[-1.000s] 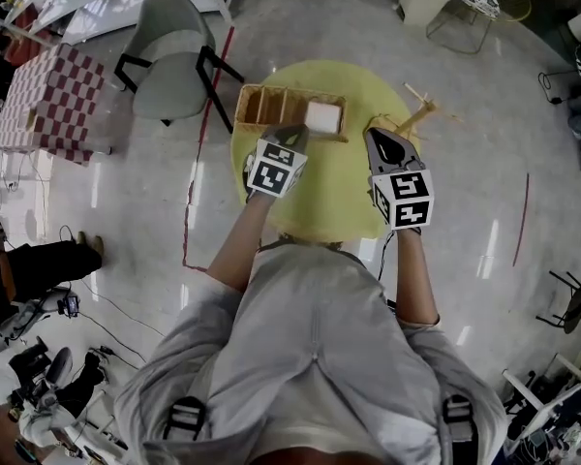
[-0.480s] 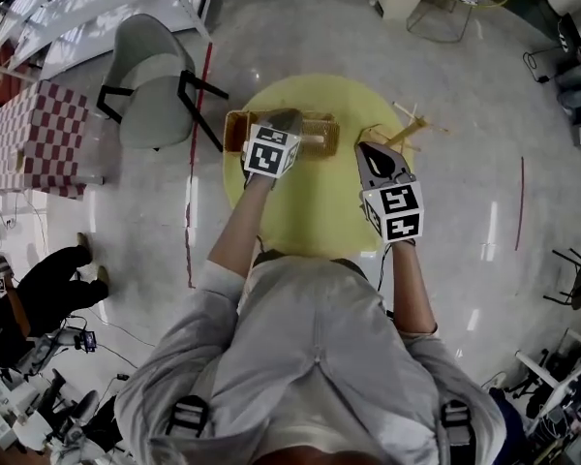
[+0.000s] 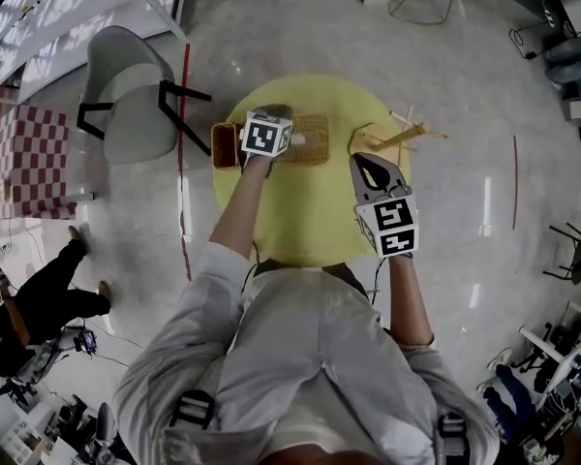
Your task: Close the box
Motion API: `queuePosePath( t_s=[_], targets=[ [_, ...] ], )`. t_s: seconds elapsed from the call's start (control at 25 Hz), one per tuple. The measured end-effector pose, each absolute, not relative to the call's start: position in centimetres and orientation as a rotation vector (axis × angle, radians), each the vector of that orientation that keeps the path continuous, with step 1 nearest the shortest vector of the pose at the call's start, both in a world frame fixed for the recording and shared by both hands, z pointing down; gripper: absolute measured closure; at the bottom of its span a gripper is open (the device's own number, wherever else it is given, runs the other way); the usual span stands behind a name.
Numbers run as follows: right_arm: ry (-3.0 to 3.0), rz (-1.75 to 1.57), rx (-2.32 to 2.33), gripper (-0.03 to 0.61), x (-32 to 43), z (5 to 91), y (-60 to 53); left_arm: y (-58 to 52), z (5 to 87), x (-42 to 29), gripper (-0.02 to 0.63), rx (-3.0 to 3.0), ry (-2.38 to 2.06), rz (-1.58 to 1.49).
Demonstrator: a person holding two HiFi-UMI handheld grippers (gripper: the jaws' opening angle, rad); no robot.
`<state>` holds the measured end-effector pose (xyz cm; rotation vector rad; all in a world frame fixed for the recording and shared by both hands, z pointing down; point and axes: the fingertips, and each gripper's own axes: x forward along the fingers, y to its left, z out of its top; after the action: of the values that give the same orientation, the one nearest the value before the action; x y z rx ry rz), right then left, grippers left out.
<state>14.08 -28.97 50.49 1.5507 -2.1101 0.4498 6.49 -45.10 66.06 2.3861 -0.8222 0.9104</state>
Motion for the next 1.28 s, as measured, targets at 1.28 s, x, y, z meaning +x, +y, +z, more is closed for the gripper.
queuePosePath(
  t_s=[1.28],
  targets=[
    [-2.217,0.243,1.581,0.555,15.9,43.5,-25.8,-37.6,53.5,1.3,0.578,2.596,-1.0,0.66]
  ],
)
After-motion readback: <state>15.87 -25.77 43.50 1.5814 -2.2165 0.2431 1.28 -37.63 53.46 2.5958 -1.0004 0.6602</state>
